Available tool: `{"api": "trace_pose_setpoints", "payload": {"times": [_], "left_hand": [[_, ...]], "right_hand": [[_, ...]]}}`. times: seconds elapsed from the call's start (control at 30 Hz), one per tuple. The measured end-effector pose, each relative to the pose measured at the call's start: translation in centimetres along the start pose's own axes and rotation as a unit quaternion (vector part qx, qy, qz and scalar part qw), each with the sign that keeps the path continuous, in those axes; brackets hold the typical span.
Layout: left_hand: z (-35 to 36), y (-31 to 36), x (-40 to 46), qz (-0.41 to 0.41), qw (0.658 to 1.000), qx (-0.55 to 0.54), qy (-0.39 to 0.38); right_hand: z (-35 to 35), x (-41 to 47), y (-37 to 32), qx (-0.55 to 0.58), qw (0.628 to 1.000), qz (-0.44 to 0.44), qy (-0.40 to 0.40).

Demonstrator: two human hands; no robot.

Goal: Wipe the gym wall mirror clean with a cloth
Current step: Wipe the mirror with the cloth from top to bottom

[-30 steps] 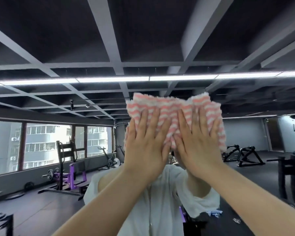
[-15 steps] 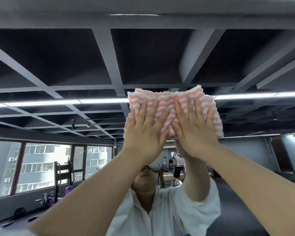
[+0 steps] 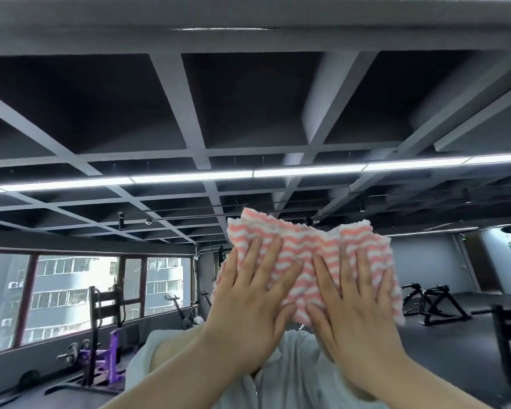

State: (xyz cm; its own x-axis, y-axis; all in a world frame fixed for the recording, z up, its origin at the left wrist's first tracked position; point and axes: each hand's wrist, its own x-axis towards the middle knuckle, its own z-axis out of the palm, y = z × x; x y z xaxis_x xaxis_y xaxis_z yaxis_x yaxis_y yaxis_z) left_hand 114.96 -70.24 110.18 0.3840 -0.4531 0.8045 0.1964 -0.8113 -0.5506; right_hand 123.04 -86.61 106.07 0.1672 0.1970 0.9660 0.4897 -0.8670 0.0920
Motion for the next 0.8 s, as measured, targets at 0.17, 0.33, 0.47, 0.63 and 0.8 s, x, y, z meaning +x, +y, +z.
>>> {"api": "trace_pose_setpoints", "payload": {"times": [0.17, 0.33, 0.47, 0.63, 0.8], "left_hand": [[-1.2, -1.6, 2.7, -0.014, 0.999, -0.028, -0.028], [-2.5, -3.5, 7.9, -0.062, 0.997, 0.04, -0.011], [-3.1, -4.0, 10.5, -0.094, 0.994, 0.034, -0.049], [-3.4, -3.2, 8.4, -0.063, 0.994, 0.051, -0.078], [-1.6, -0.7, 3.6, -0.009, 0.999, 0.006, -0.035]], "right_hand": [[-1.0, 3.4, 0.9, 0.015, 1.0, -0.008, -0.012], [-3.7, 10.3, 2.1, -0.004, 1.0, 0.016, -0.02], [-5.7, 13.5, 2.8, -0.017, 0.995, 0.026, -0.097], [-5.5, 10.7, 2.8, -0.035, 0.994, -0.002, -0.108], [-2.5, 4.8, 3.0, -0.009, 0.998, -0.031, -0.062]]}}
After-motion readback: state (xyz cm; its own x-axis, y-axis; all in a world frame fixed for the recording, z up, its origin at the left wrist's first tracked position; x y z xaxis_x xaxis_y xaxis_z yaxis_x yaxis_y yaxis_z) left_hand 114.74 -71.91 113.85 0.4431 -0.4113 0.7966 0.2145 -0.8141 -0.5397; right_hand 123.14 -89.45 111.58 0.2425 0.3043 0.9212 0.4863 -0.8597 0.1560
